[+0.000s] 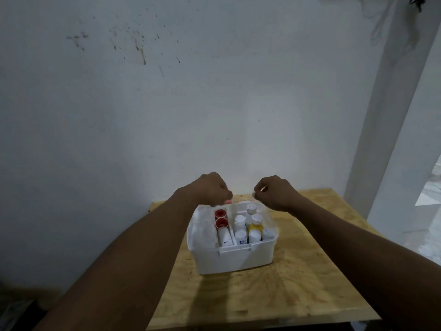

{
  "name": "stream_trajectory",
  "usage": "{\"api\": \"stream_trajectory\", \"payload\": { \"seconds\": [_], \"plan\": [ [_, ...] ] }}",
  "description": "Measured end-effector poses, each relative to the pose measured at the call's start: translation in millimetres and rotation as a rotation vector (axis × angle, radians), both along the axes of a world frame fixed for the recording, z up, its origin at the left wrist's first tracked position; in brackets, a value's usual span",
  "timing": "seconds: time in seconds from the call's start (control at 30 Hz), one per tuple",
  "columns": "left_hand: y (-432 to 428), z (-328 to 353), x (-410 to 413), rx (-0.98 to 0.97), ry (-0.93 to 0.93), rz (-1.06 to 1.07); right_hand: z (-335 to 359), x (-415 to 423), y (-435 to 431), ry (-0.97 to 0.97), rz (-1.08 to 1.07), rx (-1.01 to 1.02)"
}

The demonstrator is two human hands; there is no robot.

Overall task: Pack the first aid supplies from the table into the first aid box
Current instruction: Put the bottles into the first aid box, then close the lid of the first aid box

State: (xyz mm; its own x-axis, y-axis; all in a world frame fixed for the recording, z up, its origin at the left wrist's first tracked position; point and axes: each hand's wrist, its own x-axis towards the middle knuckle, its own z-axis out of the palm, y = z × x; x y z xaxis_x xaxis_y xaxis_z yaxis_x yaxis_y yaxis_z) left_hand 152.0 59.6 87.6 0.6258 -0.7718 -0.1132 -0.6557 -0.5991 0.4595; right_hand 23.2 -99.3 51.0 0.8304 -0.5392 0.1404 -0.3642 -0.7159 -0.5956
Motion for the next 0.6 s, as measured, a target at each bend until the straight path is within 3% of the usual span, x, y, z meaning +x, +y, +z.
{"api": "stream_trajectory", "payload": {
  "seconds": [0.13, 0.3, 0.43, 0.6],
  "plan": [
    [23, -18, 39, -0.067, -0.105, 0.276, 0, 5, -9, -0.035, -0.108, 0.135],
    [49, -44, 61, -0.037, 0.238, 0.538, -22, 23, -21, 0.037, -0.232, 0.476],
    [52, -57, 63, -0.026, 0.474, 0.540, -36, 37, -22, 0.054, -0.245, 0.669],
    [43, -58, 64, -0.108, 0.500, 0.504, -40, 47, -21, -0.046, -0.239, 0.624]
  ]
}}
